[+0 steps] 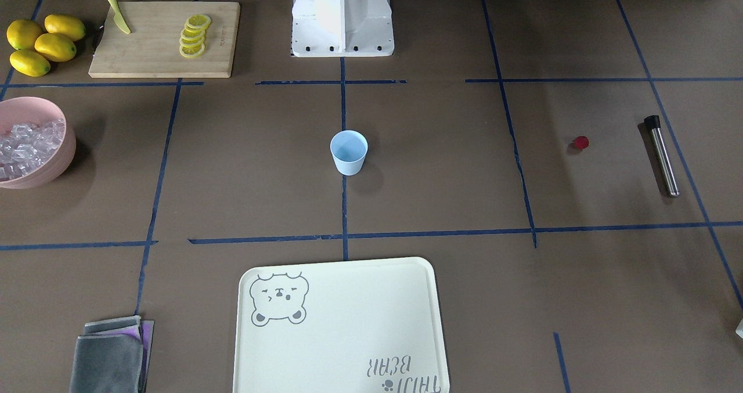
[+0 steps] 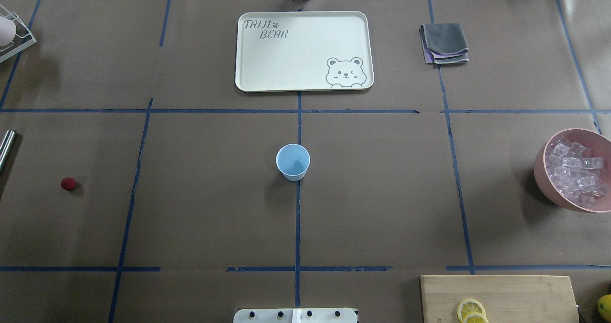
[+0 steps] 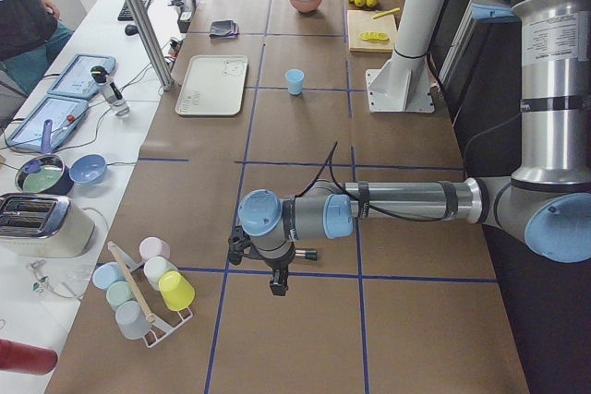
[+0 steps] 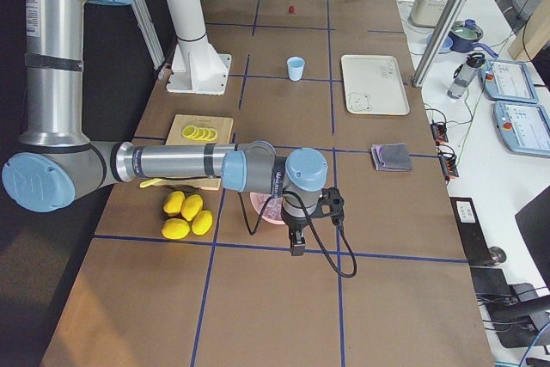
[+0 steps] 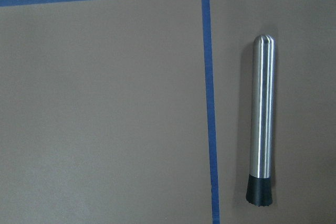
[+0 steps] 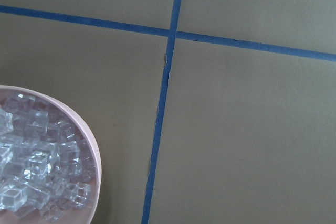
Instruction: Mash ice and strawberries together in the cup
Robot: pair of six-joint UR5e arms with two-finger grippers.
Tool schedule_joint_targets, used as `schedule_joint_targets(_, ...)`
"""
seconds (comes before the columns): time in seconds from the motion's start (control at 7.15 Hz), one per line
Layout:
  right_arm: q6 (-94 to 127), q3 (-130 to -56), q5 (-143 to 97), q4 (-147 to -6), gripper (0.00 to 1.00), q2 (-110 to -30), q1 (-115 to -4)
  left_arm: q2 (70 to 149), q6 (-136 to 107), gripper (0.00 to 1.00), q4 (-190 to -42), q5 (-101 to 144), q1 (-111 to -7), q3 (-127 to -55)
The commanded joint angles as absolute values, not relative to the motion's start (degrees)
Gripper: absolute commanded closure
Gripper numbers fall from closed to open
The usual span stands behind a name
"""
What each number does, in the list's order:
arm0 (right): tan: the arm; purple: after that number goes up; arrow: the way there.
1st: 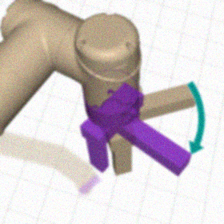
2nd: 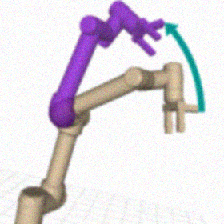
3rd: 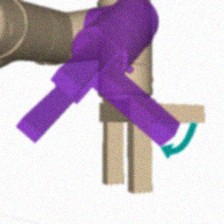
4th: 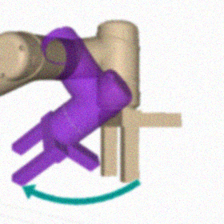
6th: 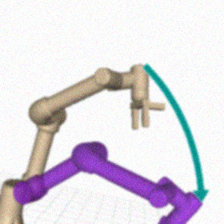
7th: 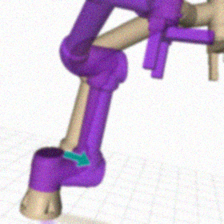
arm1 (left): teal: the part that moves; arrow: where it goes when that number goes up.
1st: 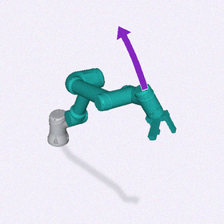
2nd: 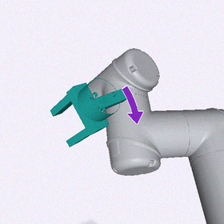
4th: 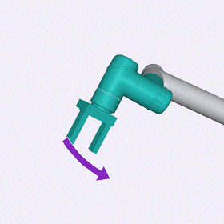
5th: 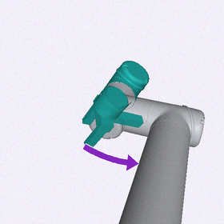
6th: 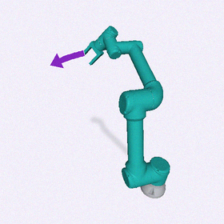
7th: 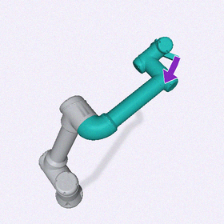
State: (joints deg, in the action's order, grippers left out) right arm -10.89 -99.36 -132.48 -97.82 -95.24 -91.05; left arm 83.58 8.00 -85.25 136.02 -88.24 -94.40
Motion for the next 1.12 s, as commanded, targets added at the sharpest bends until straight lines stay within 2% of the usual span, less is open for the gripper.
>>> schedule_joint_targets(0.0, -10.9, -99.4, -132.4, -97.7, 0.0, -94.8, -91.1, 83.6, 7.9, 0.0, -85.3, 135.7, -88.2, -94.3)
schedule_joint_targets(0.56, -11.0, -101.1, -132.7, -89.7, 0.0, -94.7, -90.8, 83.8, 7.7, 0.0, -85.3, 136.1, -88.1, -94.3)
schedule_joint_targets(0.7, -11.1, -101.2, -132.1, -83.6, 0.0, -95.0, -88.6, 83.7, 7.7, 0.0, -85.3, 136.1, -88.0, -94.2)
schedule_joint_targets(0.98, -11.1, -101.3, -132.0, -79.9, 0.0, -94.5, -80.9, 83.7, 7.7, 0.0, -85.3, 136.1, -88.0, -94.2)
